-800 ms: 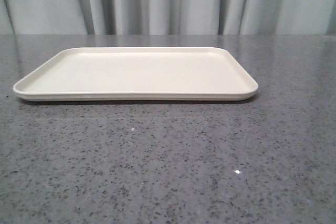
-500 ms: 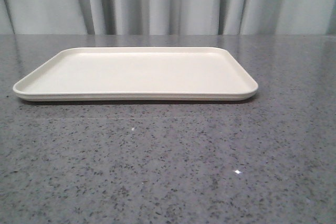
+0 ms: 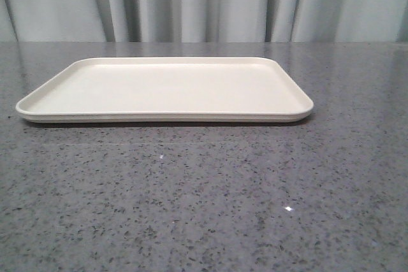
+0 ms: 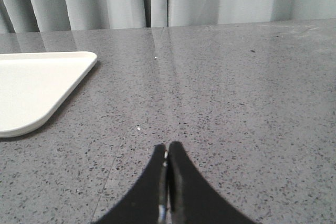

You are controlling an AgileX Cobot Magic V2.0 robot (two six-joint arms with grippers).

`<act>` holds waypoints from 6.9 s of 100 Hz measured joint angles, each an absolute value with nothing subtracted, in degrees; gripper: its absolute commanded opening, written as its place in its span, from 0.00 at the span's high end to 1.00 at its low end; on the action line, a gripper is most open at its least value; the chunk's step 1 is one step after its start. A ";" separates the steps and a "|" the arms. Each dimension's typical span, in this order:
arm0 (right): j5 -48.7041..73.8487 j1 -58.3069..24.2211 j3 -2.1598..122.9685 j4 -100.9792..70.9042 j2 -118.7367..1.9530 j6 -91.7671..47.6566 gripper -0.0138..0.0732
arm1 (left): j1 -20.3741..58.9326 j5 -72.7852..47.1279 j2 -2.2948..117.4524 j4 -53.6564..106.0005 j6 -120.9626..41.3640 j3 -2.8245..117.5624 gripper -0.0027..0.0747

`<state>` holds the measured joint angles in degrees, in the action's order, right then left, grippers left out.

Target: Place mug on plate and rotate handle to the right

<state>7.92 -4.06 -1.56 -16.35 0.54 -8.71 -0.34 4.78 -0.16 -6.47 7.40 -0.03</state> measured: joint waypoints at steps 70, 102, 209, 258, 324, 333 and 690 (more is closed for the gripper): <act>7.92 -4.06 -1.56 -16.35 0.54 -8.71 0.97 | -0.34 4.78 -0.16 -6.47 7.40 -0.03 0.99; 7.81 -4.06 -1.56 -16.35 0.54 -8.71 0.97 | -0.34 10.25 -0.16 -6.47 7.40 -0.03 0.99; 15.81 -4.06 45.92 -13.91 -23.35 -12.56 0.94 | -0.34 -19.59 14.75 0.00 7.40 46.65 0.99; 21.50 -4.06 59.99 -13.55 -32.11 -16.01 0.35 | -0.34 -41.45 37.26 -2.29 4.41 75.04 0.43; 21.37 -4.06 60.11 -13.11 -32.11 -16.13 0.35 | -0.34 -47.94 39.40 -3.42 4.37 81.40 0.41; 21.37 -4.06 60.11 -13.11 -32.11 -16.13 0.35 | -0.34 -52.01 40.85 -3.42 4.37 85.77 0.41; 24.91 -4.06 58.80 -12.06 -32.11 -16.25 0.35 | -0.34 -65.43 67.64 -9.32 1.46 55.71 0.99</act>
<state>24.91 -4.06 58.80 -12.06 -32.11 -16.25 -0.34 -65.43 67.64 -9.32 1.46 55.71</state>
